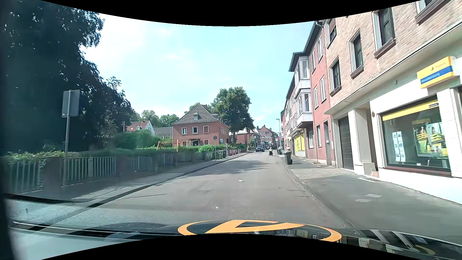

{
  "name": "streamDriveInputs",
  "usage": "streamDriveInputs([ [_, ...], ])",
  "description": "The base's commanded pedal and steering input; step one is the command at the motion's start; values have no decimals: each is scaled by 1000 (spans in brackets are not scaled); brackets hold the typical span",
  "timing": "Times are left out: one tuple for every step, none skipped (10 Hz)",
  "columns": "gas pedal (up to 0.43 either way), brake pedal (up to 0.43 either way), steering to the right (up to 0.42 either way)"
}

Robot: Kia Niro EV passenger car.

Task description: Follow the waypoints while adhering to traffic rules and regulations

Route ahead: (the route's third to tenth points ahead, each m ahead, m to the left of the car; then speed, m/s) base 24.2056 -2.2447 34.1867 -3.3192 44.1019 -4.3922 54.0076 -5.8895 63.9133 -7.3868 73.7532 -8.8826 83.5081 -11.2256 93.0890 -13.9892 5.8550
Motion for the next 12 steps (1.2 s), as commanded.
streamDriveInputs([
  [110, 0, 43],
  [110, 0, 44],
  [110, 0, 44],
  [110, 0, 45],
  [110, 0, 45],
  [110, 0, 41],
  [110, 0, 35],
  [110, 0, 31],
  [110, 0, 29],
  [110, 0, 26],
  [110, 0, 23],
  [98, 0, 20],
])
